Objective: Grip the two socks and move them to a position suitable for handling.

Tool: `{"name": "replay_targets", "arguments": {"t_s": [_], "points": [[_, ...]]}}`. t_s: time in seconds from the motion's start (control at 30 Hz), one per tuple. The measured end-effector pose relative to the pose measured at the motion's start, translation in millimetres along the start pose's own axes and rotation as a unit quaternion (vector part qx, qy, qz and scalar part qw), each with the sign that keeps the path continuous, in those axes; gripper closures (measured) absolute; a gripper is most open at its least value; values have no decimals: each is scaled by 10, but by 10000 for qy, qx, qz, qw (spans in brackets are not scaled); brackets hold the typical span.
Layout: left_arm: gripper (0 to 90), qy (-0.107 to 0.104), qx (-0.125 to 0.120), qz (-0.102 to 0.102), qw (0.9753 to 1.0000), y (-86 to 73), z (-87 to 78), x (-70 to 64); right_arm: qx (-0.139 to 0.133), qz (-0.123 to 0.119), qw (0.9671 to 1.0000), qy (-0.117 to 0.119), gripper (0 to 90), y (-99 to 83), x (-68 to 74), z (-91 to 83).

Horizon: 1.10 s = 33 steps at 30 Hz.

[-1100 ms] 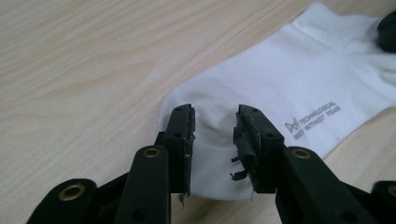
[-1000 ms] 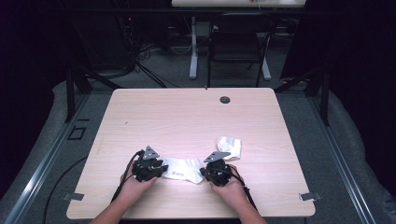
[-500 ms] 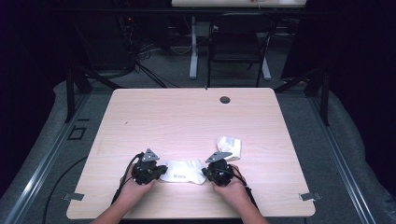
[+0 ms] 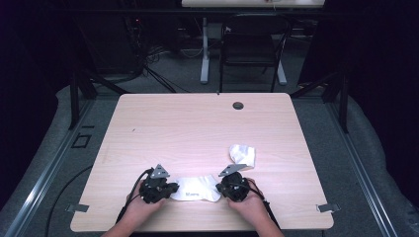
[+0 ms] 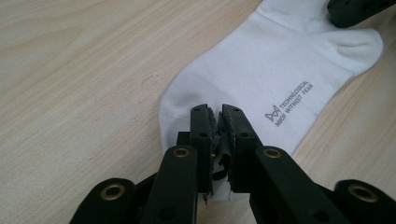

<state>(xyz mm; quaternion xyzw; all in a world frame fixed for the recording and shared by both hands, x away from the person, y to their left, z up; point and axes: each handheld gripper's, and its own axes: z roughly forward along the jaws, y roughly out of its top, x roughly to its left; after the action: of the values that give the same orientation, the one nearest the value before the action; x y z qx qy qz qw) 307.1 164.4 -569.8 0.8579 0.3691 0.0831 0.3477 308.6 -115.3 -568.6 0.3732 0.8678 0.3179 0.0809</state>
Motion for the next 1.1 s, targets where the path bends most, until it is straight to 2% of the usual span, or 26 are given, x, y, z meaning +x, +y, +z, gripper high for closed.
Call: {"name": "replay_targets", "arguments": {"t_s": [0.1, 0.23, 0.27, 0.47, 0.53, 0.6, 0.63, 0.67, 0.73, 0.8, 0.83, 0.93, 0.97, 1.03, 1.1], "points": [[785, -13, -113, -24, 9999, 12, -26, 2, -15, 98, 9999, 105, 876, -1, 2, -19], [716, -8, -369, -104, 9993, 41, -82, 24, -305, 213, 9993, 47, 829, 19, -38, -90], [697, 6, -445, -123, 9989, 50, -99, 37, -305, 211, 9993, 27, 821, 24, -54, -111], [613, 161, -640, -211, 9976, 79, -126, 132, -744, 487, 9955, -318, 761, 33, -200, -254], [591, 193, -633, -221, 9976, 82, -122, 161, -793, 514, 9948, -370, 757, 33, -224, -269], [579, 209, -641, -295, 9973, 77, -115, 199, -922, 657, 9918, -592, 728, 40, -351, -352], [577, 209, -641, -295, 9973, 77, -115, 199, -922, 657, 9918, -592, 728, 40, -351, -352], [573, 206, -661, -331, 9971, 75, -116, 219, -1012, 790, 9890, -730, 727, 53, -438, -381], [570, 218, -672, -341, 9969, 76, -120, 229, -1017, 837, 9883, -765, 728, 60, -488, -391], [566, 210, -682, -358, 9968, 81, -131, 241, -1033, 975, 9859, -883, 728, 73, -576, -396], [563, 239, -707, -352, 9966, 85, -141, 249, -1094, 1082, 9829, -1009, 727, 81, -654, -387], [554, 273, -722, -394, 9962, 77, -146, 260, -1092, 1152, 9798, -1217, 719, 99, -737, -377], [554, 273, -722, -394, 9962, 77, -146, 260, -1092, 1152, 9798, -1217, 719, 99, -737, -377], [553, 290, -705, -387, 9963, 77, -141, 255, -1107, 1192, 9756, -1473, 694, 131, -820, -364], [538, 300, -726, -348, 9963, 88, -143, 253, -1132, 1227, 9737, -1550, 679, 140, -886, -335]]}}
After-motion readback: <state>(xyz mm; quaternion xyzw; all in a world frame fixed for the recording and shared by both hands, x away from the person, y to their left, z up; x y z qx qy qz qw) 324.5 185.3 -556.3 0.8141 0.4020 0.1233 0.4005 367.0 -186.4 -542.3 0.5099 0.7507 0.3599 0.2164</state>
